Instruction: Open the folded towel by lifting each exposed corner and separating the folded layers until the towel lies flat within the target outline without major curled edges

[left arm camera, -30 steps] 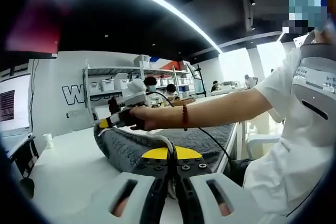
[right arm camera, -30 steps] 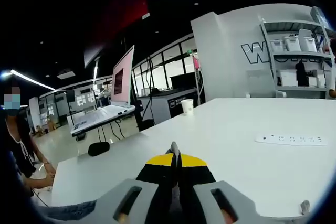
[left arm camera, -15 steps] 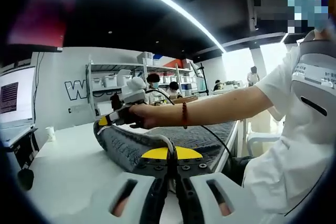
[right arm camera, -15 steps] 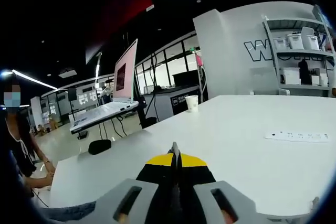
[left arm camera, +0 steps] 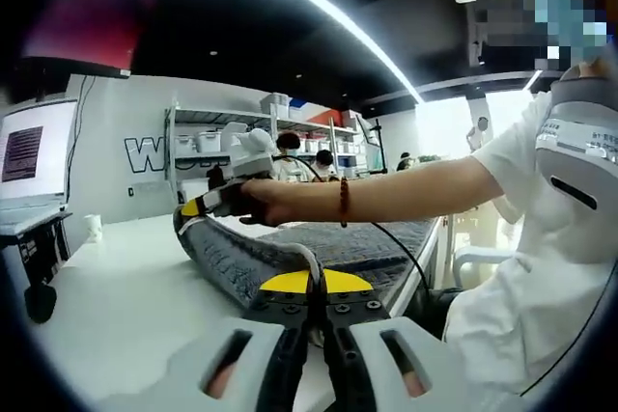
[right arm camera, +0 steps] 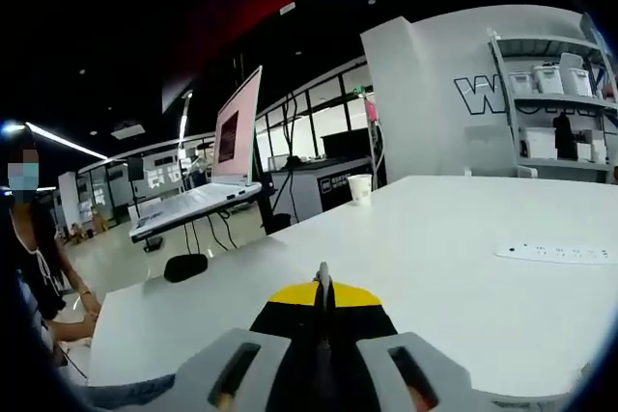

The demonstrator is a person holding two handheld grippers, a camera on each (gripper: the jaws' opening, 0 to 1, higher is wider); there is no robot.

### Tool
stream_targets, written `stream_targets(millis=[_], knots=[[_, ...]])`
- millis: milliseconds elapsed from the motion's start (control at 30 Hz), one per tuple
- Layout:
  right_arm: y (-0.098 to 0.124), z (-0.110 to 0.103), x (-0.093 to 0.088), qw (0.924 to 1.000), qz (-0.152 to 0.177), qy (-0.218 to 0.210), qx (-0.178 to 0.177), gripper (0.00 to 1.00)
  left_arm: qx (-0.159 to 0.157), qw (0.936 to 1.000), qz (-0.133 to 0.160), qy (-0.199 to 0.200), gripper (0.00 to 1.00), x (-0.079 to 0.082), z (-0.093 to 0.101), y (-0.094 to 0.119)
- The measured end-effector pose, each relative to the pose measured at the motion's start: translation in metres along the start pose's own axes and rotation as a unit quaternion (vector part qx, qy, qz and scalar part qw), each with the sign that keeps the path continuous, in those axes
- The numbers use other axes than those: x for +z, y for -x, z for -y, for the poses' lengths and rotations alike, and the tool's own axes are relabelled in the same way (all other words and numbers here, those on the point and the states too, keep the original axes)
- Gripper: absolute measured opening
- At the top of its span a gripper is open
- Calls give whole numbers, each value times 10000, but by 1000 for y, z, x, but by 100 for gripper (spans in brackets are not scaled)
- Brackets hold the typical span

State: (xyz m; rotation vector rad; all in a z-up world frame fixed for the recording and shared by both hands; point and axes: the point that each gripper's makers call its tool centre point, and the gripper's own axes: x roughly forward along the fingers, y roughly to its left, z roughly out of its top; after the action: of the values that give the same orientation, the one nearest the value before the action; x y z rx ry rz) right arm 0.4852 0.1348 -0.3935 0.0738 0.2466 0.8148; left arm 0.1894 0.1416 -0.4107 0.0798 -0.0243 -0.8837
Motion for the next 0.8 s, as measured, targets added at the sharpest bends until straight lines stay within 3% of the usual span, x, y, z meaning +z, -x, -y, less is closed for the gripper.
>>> stream_targets(millis=[400, 700, 800], knots=[[-8, -9, -1, 9999, -4, -28, 156, 0, 117, 9999, -100, 31, 3, -6, -4, 5], [-11, -24, -4, 9986, 2, 131, 519, 1, 199, 9996, -218, -45, 3, -8, -6, 8], [-8, -17, -4, 9992, -15, 179, 352, 0, 152, 9996, -242, -28, 3, -10, -5, 7]])
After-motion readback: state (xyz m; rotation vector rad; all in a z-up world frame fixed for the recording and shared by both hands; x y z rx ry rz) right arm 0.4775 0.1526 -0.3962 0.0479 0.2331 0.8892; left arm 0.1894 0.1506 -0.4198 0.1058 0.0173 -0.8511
